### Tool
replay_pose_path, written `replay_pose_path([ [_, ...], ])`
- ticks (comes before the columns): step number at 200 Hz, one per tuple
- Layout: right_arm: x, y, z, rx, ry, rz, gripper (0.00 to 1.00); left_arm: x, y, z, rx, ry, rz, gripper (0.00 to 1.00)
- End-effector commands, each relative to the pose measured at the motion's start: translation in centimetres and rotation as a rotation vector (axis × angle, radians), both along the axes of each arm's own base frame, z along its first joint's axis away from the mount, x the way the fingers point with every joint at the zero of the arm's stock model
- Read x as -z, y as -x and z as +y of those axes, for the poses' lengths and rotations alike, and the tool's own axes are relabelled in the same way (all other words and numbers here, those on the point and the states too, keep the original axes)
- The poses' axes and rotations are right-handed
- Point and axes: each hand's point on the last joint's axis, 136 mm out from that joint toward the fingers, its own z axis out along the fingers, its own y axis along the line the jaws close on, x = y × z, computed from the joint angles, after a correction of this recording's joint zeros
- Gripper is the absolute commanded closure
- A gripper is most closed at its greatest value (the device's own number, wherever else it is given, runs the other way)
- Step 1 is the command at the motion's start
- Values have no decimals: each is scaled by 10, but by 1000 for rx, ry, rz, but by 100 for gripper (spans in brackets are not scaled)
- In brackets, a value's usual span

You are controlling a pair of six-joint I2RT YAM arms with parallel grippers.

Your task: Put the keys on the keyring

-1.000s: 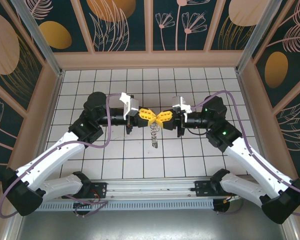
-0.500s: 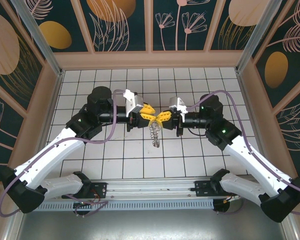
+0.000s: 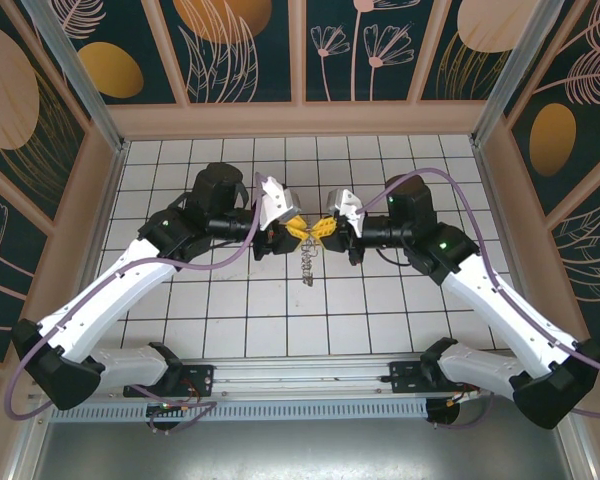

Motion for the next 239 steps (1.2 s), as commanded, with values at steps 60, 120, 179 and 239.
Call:
replay_pose_path([
  [60,-2,-3,12,-2,60,-52,100,9,-3,0,3,-53,3,77],
  [120,-11,1,13,-10,55,-70,100,20,-6,-1,-3,-78,14,95],
  [179,-14,3,11,-5,45,-73,100,9,-7,-6,6,-22,-9,100],
  [239,-3,8,10,1,36,-18,78,-49,30,-14,180,299,-67,100],
])
